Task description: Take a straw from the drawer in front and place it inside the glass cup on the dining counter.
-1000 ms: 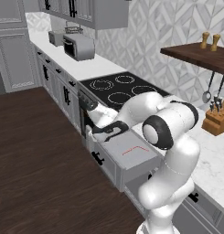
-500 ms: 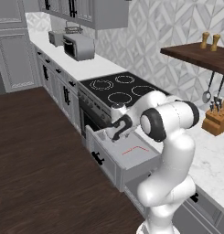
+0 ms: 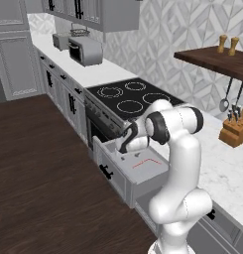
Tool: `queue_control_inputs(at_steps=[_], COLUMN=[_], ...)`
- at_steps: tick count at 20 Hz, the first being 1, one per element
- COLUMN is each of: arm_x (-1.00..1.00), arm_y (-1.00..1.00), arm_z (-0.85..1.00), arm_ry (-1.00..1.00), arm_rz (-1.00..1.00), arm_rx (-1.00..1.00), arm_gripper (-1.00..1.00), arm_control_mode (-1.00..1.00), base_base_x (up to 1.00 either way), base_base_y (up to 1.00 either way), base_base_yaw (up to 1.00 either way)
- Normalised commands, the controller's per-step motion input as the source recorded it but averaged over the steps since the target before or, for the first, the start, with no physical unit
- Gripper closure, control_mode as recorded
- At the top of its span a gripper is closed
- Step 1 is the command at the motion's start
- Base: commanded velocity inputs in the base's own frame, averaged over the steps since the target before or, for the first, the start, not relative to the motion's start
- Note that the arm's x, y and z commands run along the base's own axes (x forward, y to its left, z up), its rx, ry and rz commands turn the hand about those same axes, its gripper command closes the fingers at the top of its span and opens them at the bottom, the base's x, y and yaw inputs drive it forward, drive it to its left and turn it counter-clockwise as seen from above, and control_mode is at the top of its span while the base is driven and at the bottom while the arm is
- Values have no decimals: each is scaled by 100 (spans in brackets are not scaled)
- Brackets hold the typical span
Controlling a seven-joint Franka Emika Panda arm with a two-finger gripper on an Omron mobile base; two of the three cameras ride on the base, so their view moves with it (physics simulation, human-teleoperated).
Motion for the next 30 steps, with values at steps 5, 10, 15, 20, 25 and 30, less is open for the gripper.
queue_control_inputs(at_steps=[5, 10, 15, 20, 25, 30], arm_x=[-3, -10, -26, -10, 0, 0], arm_y=[64, 91, 100, 61, -35, -66], arm_z=[-33, -16, 0, 27, 17, 0], arm_ry=[0, 0, 0, 0, 1, 1], arm_rz=[0, 0, 0, -3, -34, -39], arm_rx=[3, 2, 0, 0, 0, 0], arm_gripper=[-100, -100, -100, -100, -100, -100], arm_control_mode=[-100, -100, -100, -100, -100, -100], base_base_x=[0, 0, 0, 0, 0, 0], base_base_y=[0, 0, 0, 0, 0, 0], base_base_yaw=[0, 0, 0, 0, 0, 0])
